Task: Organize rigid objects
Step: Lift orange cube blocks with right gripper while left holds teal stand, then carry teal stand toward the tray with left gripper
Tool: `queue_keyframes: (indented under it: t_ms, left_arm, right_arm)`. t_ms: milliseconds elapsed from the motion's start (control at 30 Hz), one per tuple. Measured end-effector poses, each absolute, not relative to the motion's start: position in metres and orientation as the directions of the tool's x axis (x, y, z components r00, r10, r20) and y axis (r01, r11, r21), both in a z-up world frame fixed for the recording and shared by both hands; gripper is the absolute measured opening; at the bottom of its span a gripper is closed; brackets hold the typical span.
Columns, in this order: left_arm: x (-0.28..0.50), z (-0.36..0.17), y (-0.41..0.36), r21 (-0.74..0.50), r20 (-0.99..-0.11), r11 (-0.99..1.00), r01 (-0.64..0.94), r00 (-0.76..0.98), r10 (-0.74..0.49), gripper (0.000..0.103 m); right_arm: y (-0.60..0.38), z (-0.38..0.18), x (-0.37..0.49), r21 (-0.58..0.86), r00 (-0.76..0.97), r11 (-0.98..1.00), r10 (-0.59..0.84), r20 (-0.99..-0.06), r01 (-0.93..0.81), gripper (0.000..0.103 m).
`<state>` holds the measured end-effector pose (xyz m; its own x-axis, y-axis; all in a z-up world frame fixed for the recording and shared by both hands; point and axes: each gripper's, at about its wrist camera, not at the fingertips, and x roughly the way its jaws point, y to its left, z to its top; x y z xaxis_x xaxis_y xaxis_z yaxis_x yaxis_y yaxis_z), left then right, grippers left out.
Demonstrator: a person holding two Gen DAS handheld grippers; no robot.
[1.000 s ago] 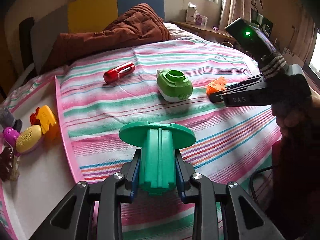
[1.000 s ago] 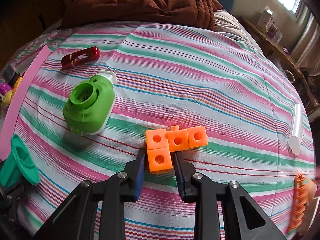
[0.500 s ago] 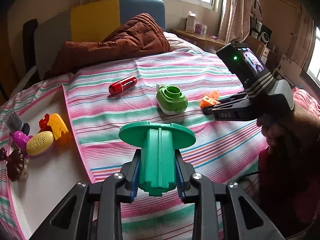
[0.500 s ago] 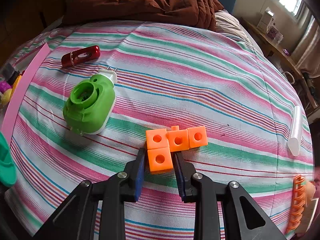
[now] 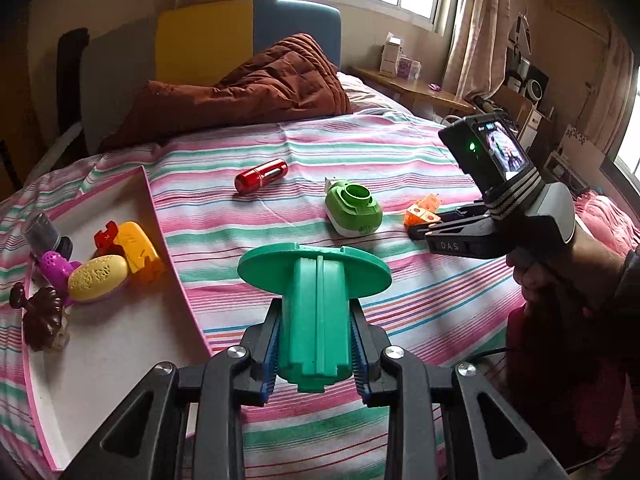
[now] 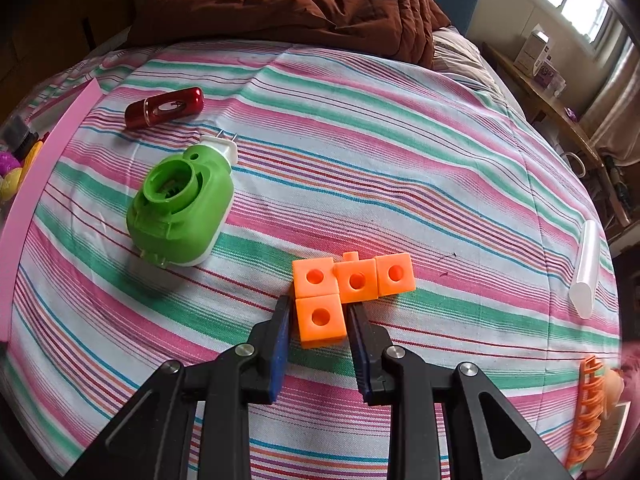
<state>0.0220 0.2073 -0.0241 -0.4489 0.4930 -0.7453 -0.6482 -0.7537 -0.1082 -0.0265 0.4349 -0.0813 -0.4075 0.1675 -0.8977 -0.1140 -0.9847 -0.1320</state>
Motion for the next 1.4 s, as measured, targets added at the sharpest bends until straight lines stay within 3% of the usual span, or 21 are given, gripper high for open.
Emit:
queue_keyframes:
  t_ms: [533,1100,1400]
  left_arm:
    - [0.008,-0.009,0.162,-0.136,-0.737,-0.813,-0.566,-0.491,0.465,0.029]
    - [-0.026,-0.022,0.033,-0.167,-0.777,-0.947,-0.273,-0.555,0.297,0.029]
    - [-0.02,-0.031,0.01,-0.186,-0.793,-0.954,-0.236,-0.537,0.288,0.029]
  right_arm:
    - [0.435,-0.081,-0.027,-0.153,-0.409,-0.982,0.184,-0.894,-0.108,0.028]
    - [0.432,-0.082,-0.028,-0.171,-0.411,-0.98,0.196,-0.89,-0.098,0.028]
    - [0.433,-0.082,-0.03,-0.176,-0.411,-0.98,0.199,-0.89,-0.095,0.028]
